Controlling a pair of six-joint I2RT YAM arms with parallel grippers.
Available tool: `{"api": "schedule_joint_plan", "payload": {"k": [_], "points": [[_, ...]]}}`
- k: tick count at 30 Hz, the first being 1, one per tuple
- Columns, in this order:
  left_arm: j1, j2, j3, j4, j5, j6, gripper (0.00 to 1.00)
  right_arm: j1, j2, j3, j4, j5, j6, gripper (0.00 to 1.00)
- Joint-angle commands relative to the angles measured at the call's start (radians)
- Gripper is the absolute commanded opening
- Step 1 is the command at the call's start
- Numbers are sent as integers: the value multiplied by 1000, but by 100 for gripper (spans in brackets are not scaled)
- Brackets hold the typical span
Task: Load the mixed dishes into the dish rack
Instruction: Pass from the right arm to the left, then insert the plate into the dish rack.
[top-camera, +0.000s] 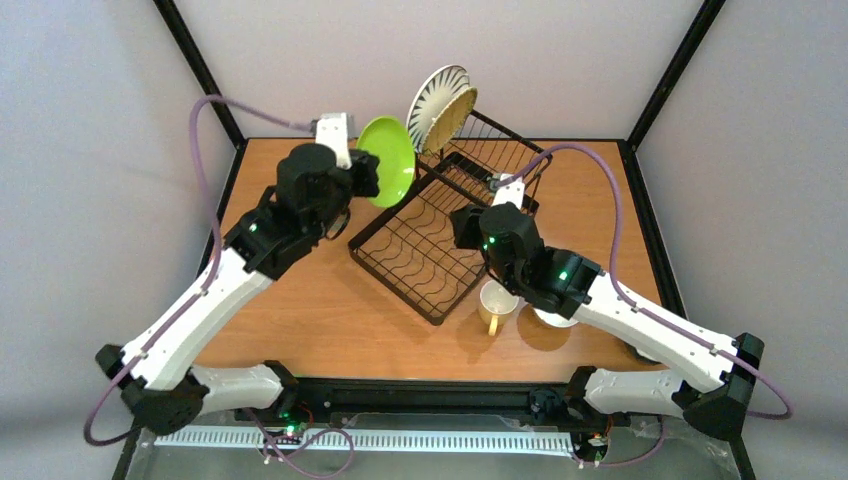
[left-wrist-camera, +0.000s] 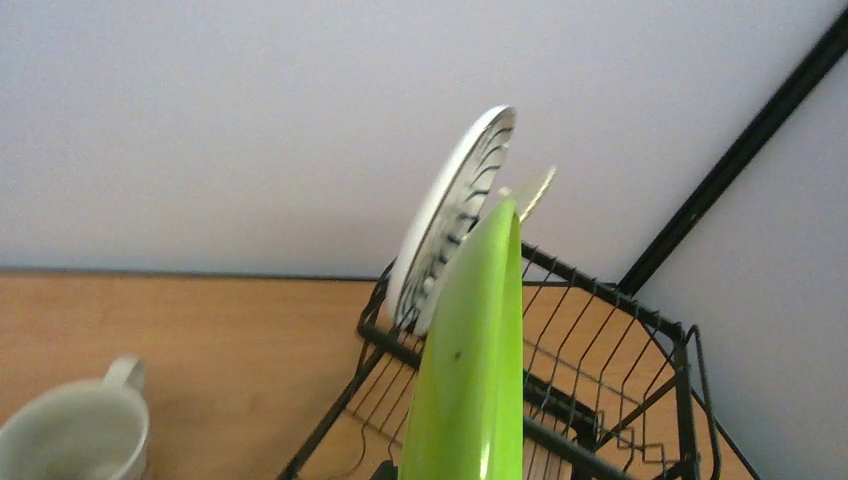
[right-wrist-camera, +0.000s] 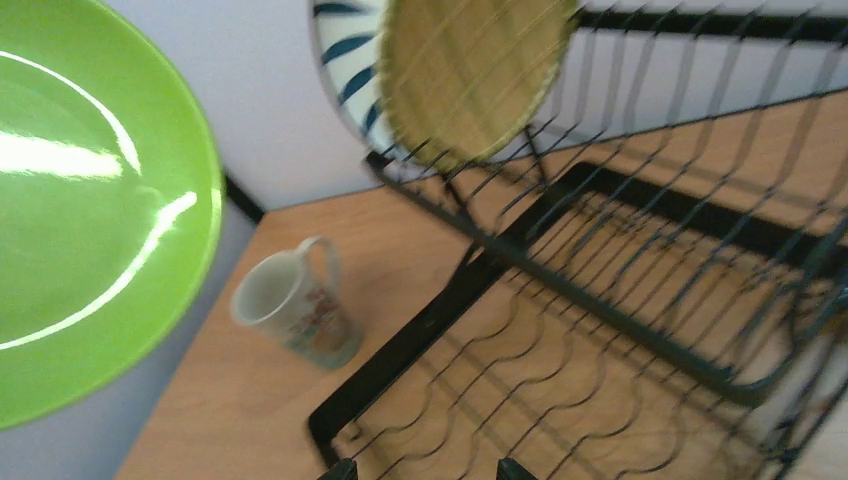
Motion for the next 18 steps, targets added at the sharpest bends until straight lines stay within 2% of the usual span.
{"api": "schedule_joint_plan", "payload": {"k": [1, 5, 10, 18], "points": [[-15, 133, 184, 68, 79, 274, 0, -63, 22, 40, -79, 164, -96, 80], [-46, 238, 299, 86, 110, 430, 0, -152, 30, 26, -78, 184, -109, 80], [-68, 332, 355, 131, 141, 587, 0, -237, 44, 9, -45, 198, -142, 80], [-132, 489, 402, 218, 29, 846, 0, -317, 77, 2, 34, 214, -188, 80]]}}
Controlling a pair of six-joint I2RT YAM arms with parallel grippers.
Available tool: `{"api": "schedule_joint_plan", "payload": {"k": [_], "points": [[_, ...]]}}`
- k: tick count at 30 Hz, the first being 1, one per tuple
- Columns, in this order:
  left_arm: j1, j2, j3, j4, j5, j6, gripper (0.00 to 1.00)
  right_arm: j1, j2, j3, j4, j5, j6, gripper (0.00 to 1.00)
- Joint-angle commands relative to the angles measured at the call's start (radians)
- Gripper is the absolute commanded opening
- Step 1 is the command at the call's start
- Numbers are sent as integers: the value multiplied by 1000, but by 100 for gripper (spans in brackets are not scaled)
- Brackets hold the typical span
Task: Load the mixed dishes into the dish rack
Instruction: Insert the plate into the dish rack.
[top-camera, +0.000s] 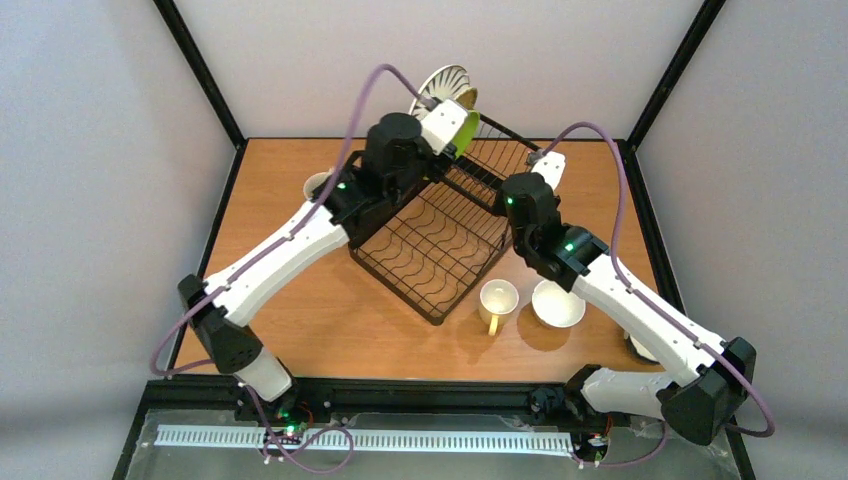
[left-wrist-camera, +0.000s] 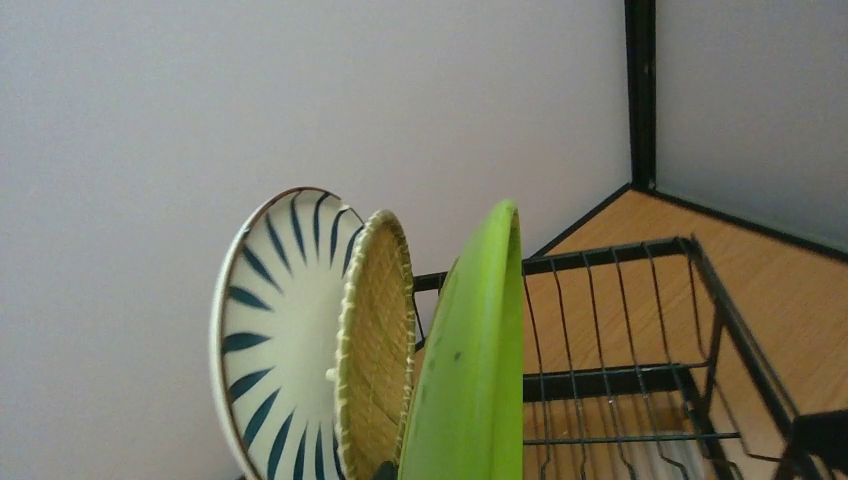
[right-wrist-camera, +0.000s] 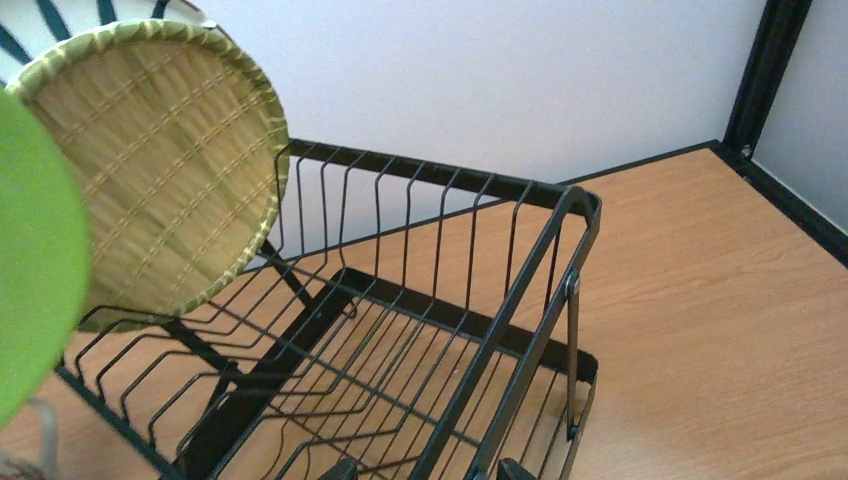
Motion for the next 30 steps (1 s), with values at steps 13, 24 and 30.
{"api": "schedule_joint_plan", "payload": {"k": [13, 24, 30], "points": [[-54, 241, 95, 335, -220, 434, 0, -90, 59, -29, 174, 6, -118, 79], [-5, 359, 218, 368, -163, 450, 0, -149, 114, -24, 217, -49, -148, 79], [61, 379, 265, 264, -71, 385, 0, -167, 153, -9, 234, -71, -145, 79]]}}
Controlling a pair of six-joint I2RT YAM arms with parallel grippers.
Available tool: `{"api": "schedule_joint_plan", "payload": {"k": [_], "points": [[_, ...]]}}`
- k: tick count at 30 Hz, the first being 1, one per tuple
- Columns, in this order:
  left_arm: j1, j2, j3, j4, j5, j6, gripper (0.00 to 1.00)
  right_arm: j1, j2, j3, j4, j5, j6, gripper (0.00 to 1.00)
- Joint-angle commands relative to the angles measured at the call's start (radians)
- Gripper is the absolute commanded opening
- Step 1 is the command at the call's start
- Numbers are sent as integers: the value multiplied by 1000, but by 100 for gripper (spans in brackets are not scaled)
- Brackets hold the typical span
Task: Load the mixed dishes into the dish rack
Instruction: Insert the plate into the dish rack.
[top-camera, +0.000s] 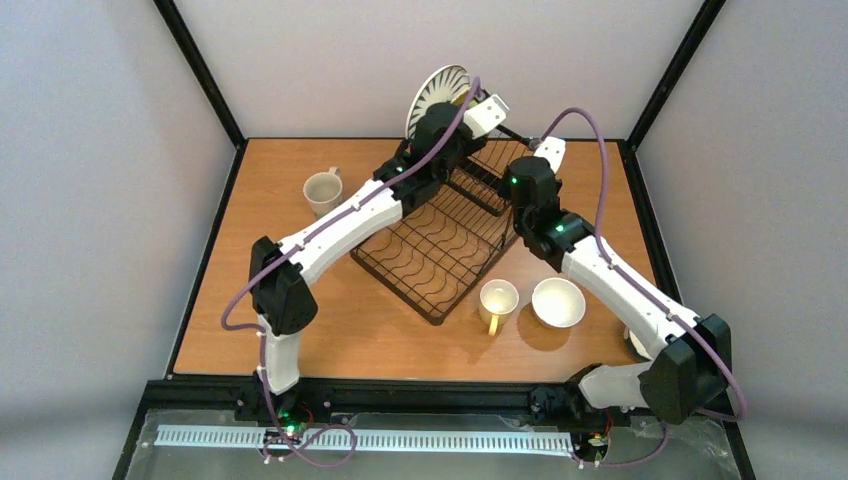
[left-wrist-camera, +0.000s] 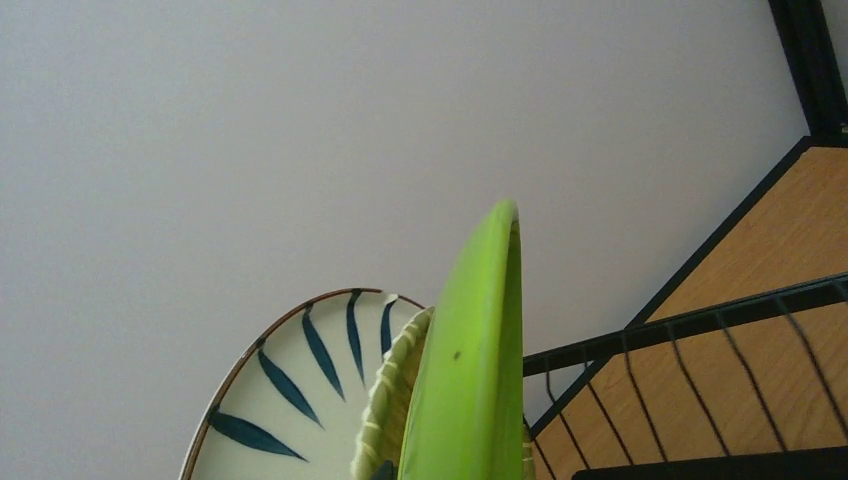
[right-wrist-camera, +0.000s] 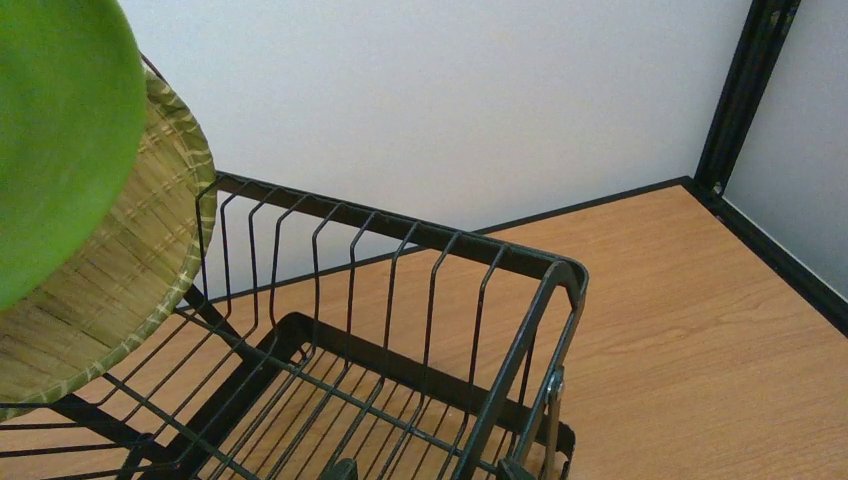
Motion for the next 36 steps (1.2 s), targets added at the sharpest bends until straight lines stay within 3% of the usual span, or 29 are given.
{"api": "schedule_joint_plan", "payload": {"k": [1, 10, 36], "points": [[66, 10, 68, -42, 82, -52, 0, -14, 40, 15, 29, -17, -5, 79], [125, 20, 70, -104, 183, -92, 0, -15, 84, 22, 38, -32, 10, 79], [139, 62, 113, -174, 269, -173, 0, -15, 95, -5, 42, -30, 14, 79]]}}
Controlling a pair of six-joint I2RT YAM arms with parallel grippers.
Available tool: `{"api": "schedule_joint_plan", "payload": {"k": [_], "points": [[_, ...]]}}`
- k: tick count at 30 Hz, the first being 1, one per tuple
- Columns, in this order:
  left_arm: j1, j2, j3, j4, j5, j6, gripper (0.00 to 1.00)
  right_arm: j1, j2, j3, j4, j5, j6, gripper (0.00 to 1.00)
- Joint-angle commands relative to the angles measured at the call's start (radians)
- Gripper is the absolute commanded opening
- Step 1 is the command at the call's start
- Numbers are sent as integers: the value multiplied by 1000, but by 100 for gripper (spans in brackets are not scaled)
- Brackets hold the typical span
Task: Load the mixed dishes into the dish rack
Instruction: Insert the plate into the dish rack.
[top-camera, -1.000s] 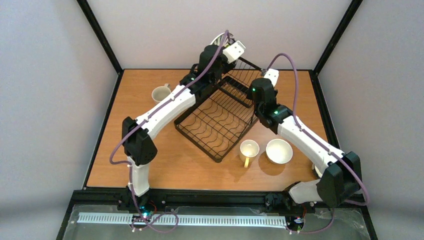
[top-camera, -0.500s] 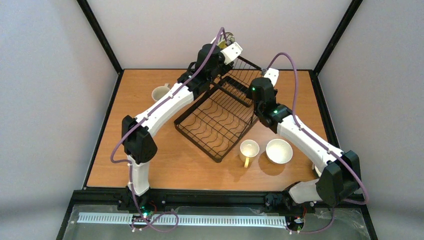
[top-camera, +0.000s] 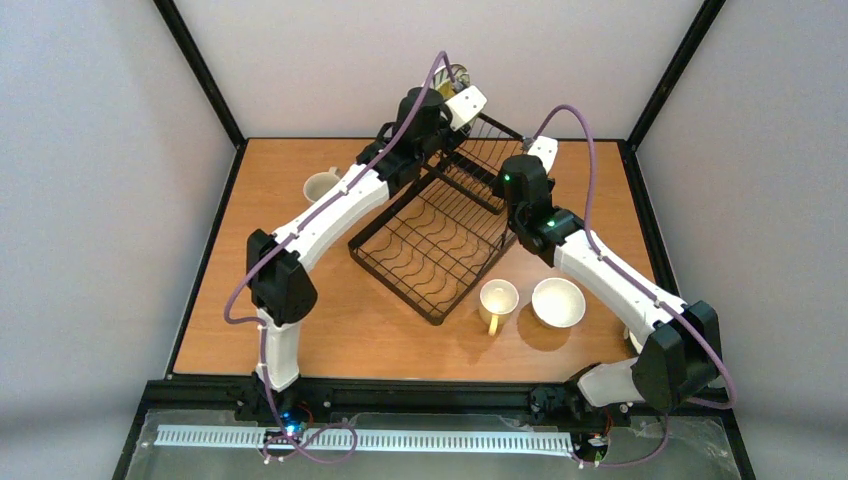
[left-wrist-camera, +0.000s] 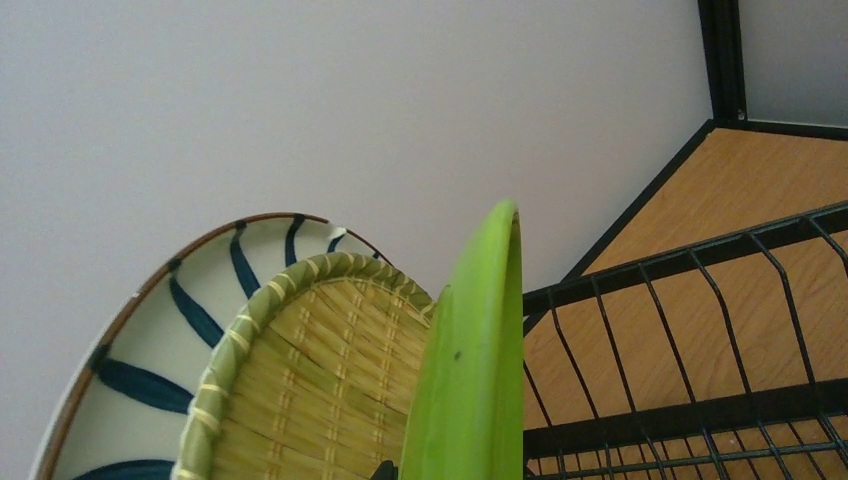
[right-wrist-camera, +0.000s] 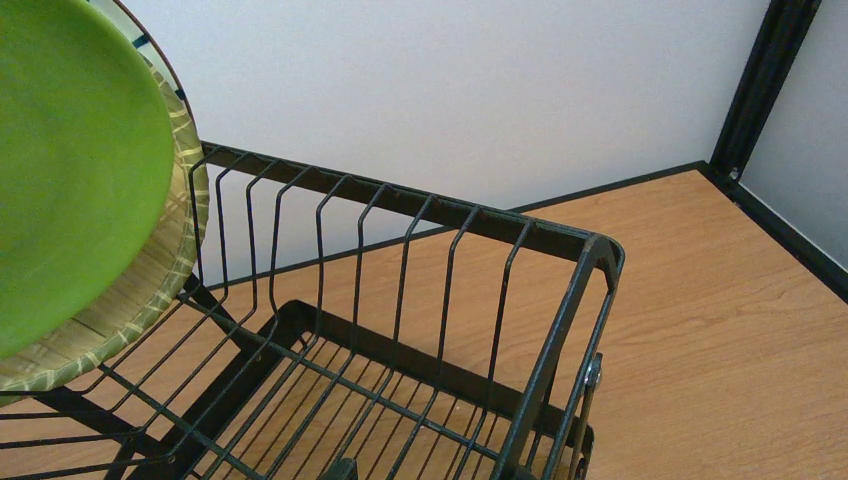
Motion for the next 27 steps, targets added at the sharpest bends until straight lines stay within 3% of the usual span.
{"api": "schedule_joint_plan", "payload": {"k": [1, 27], "points": [[5, 31, 46, -3, 12, -21, 0, -5, 28, -13, 12, -6, 3, 79], [52, 29, -64, 83, 19, -65, 0, -24, 85, -8, 31, -34, 4, 79]]}}
